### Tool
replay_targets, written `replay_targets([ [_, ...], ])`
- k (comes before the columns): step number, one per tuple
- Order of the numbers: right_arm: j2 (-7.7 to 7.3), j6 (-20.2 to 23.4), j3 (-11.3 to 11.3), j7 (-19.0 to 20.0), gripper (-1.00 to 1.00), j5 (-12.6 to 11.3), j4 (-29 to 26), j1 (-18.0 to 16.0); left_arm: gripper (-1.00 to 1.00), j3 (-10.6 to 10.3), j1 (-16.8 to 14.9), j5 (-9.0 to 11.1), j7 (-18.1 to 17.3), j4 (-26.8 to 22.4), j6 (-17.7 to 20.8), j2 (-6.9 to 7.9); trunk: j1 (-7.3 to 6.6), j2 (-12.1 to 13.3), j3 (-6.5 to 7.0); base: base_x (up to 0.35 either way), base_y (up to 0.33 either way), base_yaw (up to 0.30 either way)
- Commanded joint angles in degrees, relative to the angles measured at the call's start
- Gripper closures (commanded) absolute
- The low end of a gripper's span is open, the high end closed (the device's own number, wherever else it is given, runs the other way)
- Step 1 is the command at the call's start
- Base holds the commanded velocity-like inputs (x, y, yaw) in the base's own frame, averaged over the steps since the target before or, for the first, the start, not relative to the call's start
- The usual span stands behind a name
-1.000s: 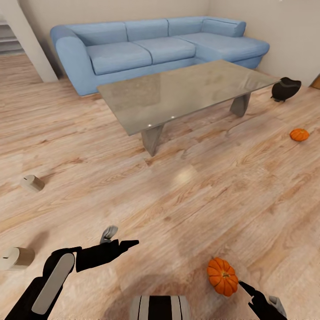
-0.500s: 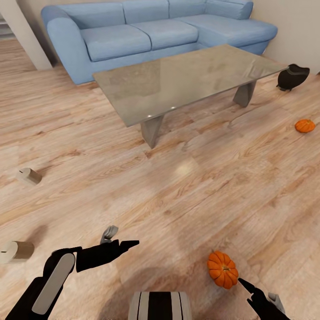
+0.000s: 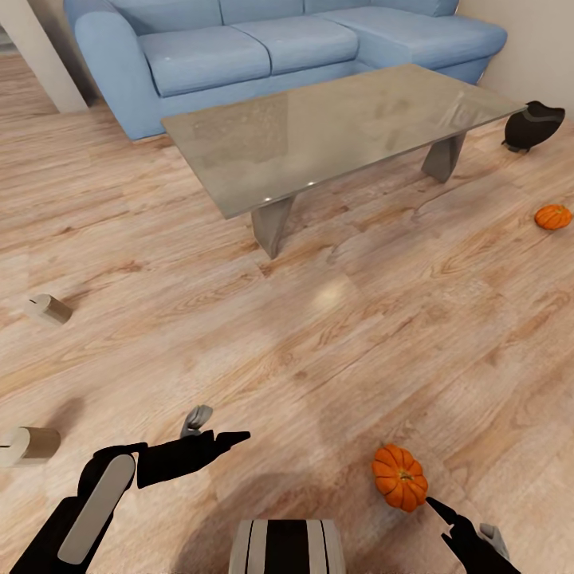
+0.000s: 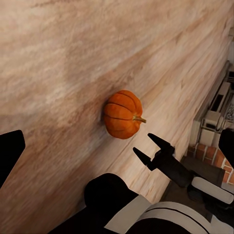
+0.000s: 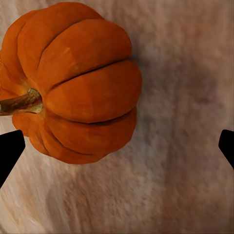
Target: Place each of the two pumpkins and all three candles from the living room inside a cabinet in the living room (use any cabinet), then make sure every cabinet is closed, and position the cauldron so it is next to a table in the living room.
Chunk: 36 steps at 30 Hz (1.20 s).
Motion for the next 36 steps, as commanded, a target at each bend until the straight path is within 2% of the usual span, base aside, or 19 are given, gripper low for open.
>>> replay_targets([
  [1,-0.04,0.6,-0.2,0.1,-1.00,-0.2,0.0,0.0,-1.00,0.0,0.0,-0.4,-0.4,0.0,0.1,0.03,-0.01,0.0,-0.03,0.000,0.000,0.000],
  [8,-0.04,0.5,-0.2,0.0,-1.00,-0.2,0.0,0.0,-1.00,0.0,0.0,0.0,-0.5,0.0,0.1,0.08,-0.01,0.0,-0.03,0.003,0.000,0.000],
  [17,0.02,0.5,-0.2,0.0,-1.00,-0.2,0.0,0.0,-1.00,0.0,0.0,0.3,-0.5,0.0,0.1,0.10,-0.01,0.0,-0.03,0.148,0.000,0.000],
  [36,0.02,0.3,-0.1,-0.1,-1.00,-0.2,0.0,0.0,-1.00,0.0,0.0,0.4,-0.5,0.0,0.1,0.11,0.02,0.0,-0.25,0.003,0.000,0.000],
])
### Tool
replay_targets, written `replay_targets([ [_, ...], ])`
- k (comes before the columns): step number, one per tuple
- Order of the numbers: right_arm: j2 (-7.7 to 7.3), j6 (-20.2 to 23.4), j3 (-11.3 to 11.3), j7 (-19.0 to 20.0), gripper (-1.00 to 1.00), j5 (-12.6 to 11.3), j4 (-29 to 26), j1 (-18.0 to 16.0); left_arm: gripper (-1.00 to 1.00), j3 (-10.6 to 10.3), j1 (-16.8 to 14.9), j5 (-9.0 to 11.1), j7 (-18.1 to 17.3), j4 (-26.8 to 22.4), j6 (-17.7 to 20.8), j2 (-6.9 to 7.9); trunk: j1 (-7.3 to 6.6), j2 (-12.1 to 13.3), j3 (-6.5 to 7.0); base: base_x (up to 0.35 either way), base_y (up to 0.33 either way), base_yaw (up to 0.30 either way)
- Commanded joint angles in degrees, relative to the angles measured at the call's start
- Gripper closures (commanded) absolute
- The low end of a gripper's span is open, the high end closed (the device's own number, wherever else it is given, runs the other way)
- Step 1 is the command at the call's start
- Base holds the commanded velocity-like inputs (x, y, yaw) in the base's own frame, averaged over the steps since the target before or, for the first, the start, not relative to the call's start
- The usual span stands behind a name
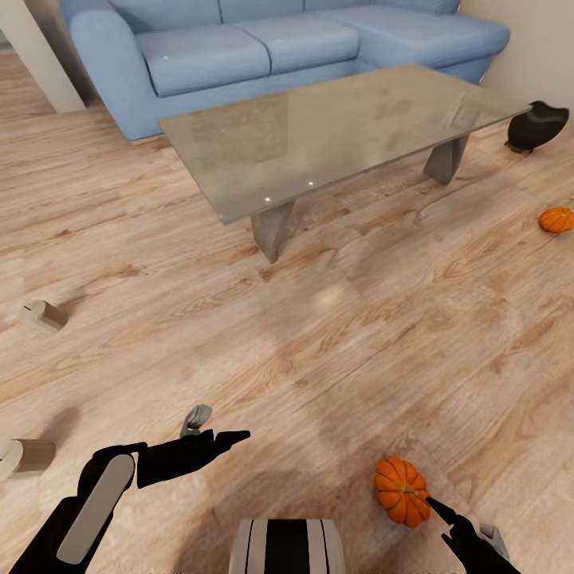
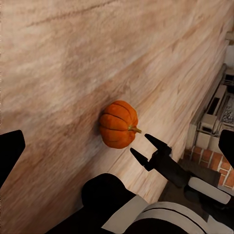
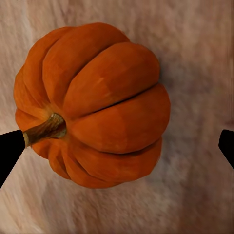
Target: Place each of the two pumpkins and all three candles from the living room inside a cabinet in the living room (use any cabinet), then make sure every cabinet is closed, and position the cauldron so it is next to a table in the living room.
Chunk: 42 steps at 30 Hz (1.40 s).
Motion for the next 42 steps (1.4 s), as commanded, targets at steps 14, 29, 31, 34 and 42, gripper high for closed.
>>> replay_targets([
  [14,-0.01,0.4,-0.2,0.1,-1.00,-0.2,0.0,0.0,-1.00,0.0,0.0,-0.3,-0.4,0.0,0.1,-0.01,0.35,-0.2,-3.14,0.000,0.000,0.000],
  [29,-0.01,0.3,-0.2,0.0,-1.00,-0.2,0.0,0.0,-1.00,0.0,0.0,-0.3,-0.4,0.0,0.1,0.03,0.48,-0.3,-4.25,0.000,0.000,0.000],
  [31,-0.01,0.3,-0.2,0.0,-1.00,-0.2,0.0,0.0,-1.00,0.0,0.0,-0.3,-0.4,0.0,0.1,0.03,0.48,-0.3,-4.25,0.000,0.000,0.000],
  [34,-0.01,0.3,-0.2,0.0,-1.00,-0.2,0.0,0.0,-1.00,0.0,0.0,-0.3,-0.4,0.0,0.1,0.03,0.48,-0.3,-4.25,0.016,0.014,0.000],
  [42,-0.02,0.4,-0.1,0.0,-1.00,-0.2,-0.1,0.0,-1.00,0.0,0.0,-0.3,-0.4,0.0,0.1,0.03,0.48,-0.3,-4.25,0.127,0.107,0.000],
])
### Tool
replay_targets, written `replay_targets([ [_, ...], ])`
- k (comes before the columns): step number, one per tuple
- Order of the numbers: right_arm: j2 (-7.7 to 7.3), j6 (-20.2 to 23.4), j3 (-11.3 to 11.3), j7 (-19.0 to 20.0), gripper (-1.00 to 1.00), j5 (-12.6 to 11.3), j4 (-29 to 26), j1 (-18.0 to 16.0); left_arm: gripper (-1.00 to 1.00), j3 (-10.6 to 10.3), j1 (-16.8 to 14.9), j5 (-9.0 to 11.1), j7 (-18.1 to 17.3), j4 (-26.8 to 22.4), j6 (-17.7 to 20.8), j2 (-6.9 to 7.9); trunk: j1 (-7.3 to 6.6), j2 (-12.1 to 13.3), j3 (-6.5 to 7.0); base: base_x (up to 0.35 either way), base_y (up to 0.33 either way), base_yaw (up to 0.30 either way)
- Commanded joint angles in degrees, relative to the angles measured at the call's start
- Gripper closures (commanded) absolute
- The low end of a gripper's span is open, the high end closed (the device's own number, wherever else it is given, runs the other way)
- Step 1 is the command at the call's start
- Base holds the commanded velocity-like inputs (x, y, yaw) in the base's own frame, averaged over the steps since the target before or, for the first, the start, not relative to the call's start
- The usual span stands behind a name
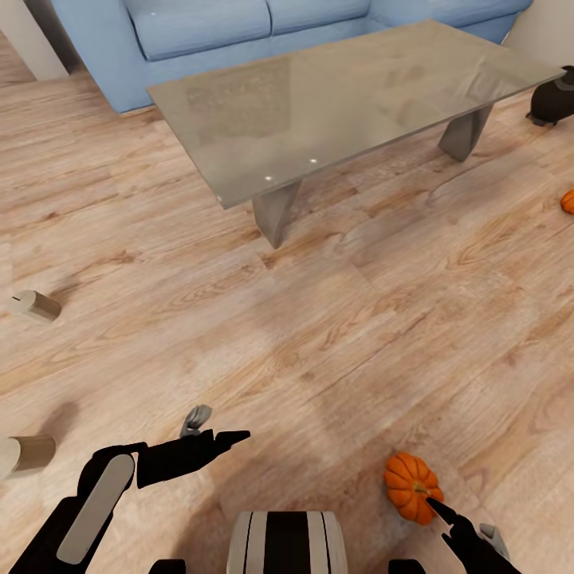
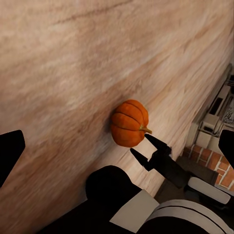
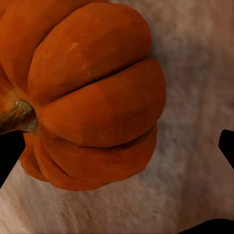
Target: Place each of the two pumpkins and all three candles from the living room inside a cabinet in the living room (use any cabinet), then make sure every cabinet is closed, and position the cauldron so it is next to a table in the living room.
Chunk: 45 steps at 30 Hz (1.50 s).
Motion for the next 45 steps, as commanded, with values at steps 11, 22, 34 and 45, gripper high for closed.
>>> replay_targets([
  [11,-0.08,0.6,-0.1,0.1,-1.00,-0.3,0.0,0.0,-1.00,0.0,0.0,0.2,-0.4,0.0,0.1,0.03,0.00,0.0,-0.03,0.012,0.013,0.000],
  [22,-0.07,0.6,-0.1,0.1,-1.00,-0.3,0.0,0.0,-1.00,-0.1,0.0,0.2,-0.4,0.0,0.1,0.03,0.00,0.0,-0.03,0.101,0.054,0.000],
  [34,-0.06,0.5,-0.2,0.1,-1.00,-0.3,0.0,0.0,-1.00,-0.1,0.0,0.2,-0.4,0.0,0.0,0.03,0.00,0.0,-0.03,0.044,0.041,0.000],
  [45,-0.08,0.4,-0.1,0.1,1.00,-0.3,0.0,0.0,-1.00,-0.1,0.0,0.2,-0.4,0.0,0.1,0.03,0.00,0.0,-0.03,0.001,0.004,0.000],
])
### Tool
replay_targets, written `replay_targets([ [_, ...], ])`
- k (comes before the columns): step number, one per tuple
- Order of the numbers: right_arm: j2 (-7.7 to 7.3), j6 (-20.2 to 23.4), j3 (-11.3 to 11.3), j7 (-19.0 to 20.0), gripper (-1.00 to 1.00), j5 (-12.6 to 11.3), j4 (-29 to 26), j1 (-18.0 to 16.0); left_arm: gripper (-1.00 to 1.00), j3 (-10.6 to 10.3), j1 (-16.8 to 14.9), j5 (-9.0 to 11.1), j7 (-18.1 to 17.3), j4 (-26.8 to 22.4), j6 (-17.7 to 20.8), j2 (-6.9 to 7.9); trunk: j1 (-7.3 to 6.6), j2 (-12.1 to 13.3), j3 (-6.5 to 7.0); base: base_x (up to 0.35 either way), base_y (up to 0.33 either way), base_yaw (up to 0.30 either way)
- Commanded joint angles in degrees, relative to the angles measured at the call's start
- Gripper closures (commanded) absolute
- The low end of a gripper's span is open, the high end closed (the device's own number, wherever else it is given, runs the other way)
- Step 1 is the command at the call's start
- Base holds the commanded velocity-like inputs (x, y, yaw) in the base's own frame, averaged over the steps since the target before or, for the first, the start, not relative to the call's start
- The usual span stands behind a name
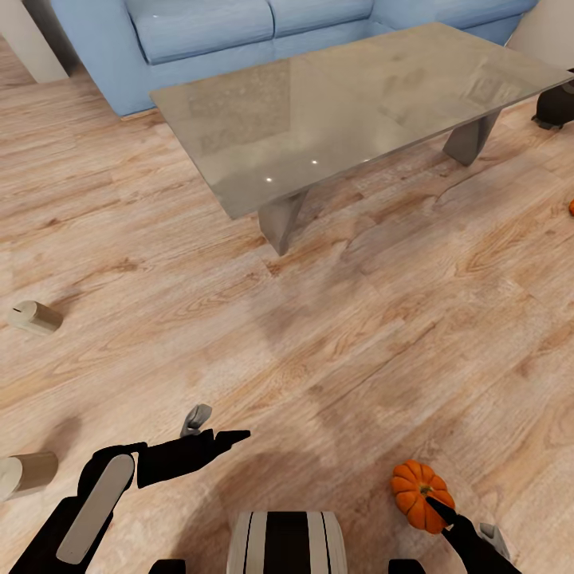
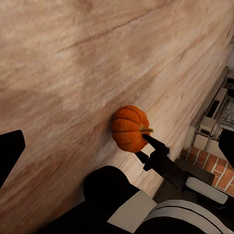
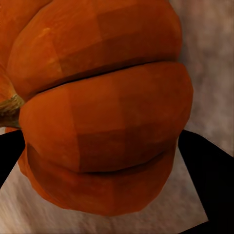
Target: Place each of the two pumpkins and all three candles from the living room inside a cabinet in the living room (use any cabinet), then make sure every cabinet is closed, and position the cauldron so it is next to a table in the living room.
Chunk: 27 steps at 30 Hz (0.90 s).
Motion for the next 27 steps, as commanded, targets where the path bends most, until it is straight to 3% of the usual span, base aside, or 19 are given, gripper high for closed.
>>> replay_targets([
  [1,-0.01,0.6,-0.2,0.1,1.00,-0.3,0.0,0.0,-1.00,0.0,0.0,-0.4,-0.4,0.0,0.1,0.03,-0.01,0.0,-0.03,0.000,0.000,0.000],
  [24,-0.03,1.1,-0.2,3.8,1.00,-0.3,-0.1,0.0,-1.00,0.0,0.0,-0.3,-0.4,0.0,0.0,0.03,-0.01,0.0,-0.03,0.000,0.000,0.000],
  [27,-0.04,1.2,-0.2,3.8,1.00,-0.3,-1.3,0.0,-1.00,0.0,0.0,-0.3,-0.4,0.0,0.0,0.00,-0.09,0.0,0.63,0.000,0.000,0.000],
])
